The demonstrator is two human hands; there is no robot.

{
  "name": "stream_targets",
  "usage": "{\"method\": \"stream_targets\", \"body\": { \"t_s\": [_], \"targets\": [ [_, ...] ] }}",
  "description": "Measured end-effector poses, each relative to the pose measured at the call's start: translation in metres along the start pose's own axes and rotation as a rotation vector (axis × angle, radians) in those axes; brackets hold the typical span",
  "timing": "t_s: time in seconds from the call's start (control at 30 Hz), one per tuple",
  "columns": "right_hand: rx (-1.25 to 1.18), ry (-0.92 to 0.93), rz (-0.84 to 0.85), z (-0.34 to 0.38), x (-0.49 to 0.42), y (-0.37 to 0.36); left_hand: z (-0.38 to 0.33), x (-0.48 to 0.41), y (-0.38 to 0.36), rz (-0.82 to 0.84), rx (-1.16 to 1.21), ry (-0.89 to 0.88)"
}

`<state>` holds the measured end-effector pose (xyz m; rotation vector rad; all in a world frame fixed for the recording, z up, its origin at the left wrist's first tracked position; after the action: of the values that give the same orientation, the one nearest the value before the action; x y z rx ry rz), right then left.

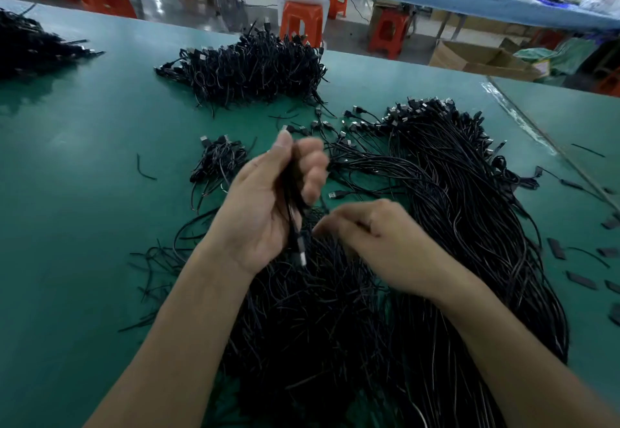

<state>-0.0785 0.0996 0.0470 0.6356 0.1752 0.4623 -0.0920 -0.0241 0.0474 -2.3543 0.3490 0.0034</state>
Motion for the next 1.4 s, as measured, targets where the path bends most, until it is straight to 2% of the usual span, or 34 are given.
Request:
{"method": "stream_targets", "body": {
  "t_s": [0.07, 0.13, 0.23, 0.3, 0.33, 0.4, 0.5, 0.57, 0.7, 0.77, 0.93, 1.03, 1.17, 1.4],
  "targets": [
    [0.053, 0.032, 0.101, 0.007, 0.005, -0.012, -0.007, -0.002, 0.008, -0.076, 0.005, -0.116],
    [0.095, 0.061, 0.151, 0.016, 0.008, -0.016, -0.01, -0.002, 0.012, -0.132, -0.179, -0.198],
    [0.142, 0.16, 0.131, 0.028, 0.008, -0.007, -0.008, 0.002, 0.01, -0.199, -0.82, -0.246],
    [0.142, 0.228, 0.038, 0.033, 0.007, 0.009, 0.003, 0.002, 0.002, -0.106, -1.12, -0.141],
    [0.115, 0.243, -0.024, 0.034, 0.006, 0.019, 0.01, 0.003, -0.001, -0.052, -1.129, -0.059],
    [-0.002, 0.258, -0.144, 0.032, 0.006, 0.037, 0.019, 0.007, -0.009, 0.03, -0.976, 0.067],
    [-0.172, 0.258, -0.246, 0.023, 0.004, 0.049, 0.021, 0.009, -0.011, 0.055, -0.905, 0.123],
    [-0.259, 0.232, -0.201, 0.018, 0.001, 0.045, 0.022, 0.01, -0.012, 0.096, -0.826, 0.15],
    [-0.405, 0.186, -0.004, 0.014, -0.001, 0.031, 0.023, 0.014, -0.012, 0.186, -0.707, 0.207],
    [-0.354, 0.183, -0.007, 0.013, -0.002, 0.033, 0.024, 0.014, -0.011, 0.173, -0.714, 0.219],
    [-0.186, 0.178, -0.05, 0.011, -0.001, 0.036, 0.024, 0.008, -0.005, 0.021, -0.828, 0.15],
    [-0.096, 0.212, -0.064, 0.017, 0.0, 0.035, 0.025, 0.009, -0.008, 0.075, -0.763, 0.178],
    [-0.125, 0.222, -0.081, 0.021, 0.001, 0.034, 0.025, 0.01, -0.007, 0.081, -0.654, 0.215],
    [0.031, 0.29, -0.201, 0.03, 0.002, 0.032, 0.024, 0.002, 0.002, -0.118, -0.739, 0.111]
  ]
}}
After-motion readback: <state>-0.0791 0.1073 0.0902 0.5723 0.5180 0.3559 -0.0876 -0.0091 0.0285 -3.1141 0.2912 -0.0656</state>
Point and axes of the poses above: each hand's wrist, its own x-axis away from the middle knuckle, its own y-axis out of the back of the hand, z = x × y, the point moved 7 cm from there along -x, towards the middle knuckle, and after that the axes turned 6 degrees about -x, right-handed, at the moved point
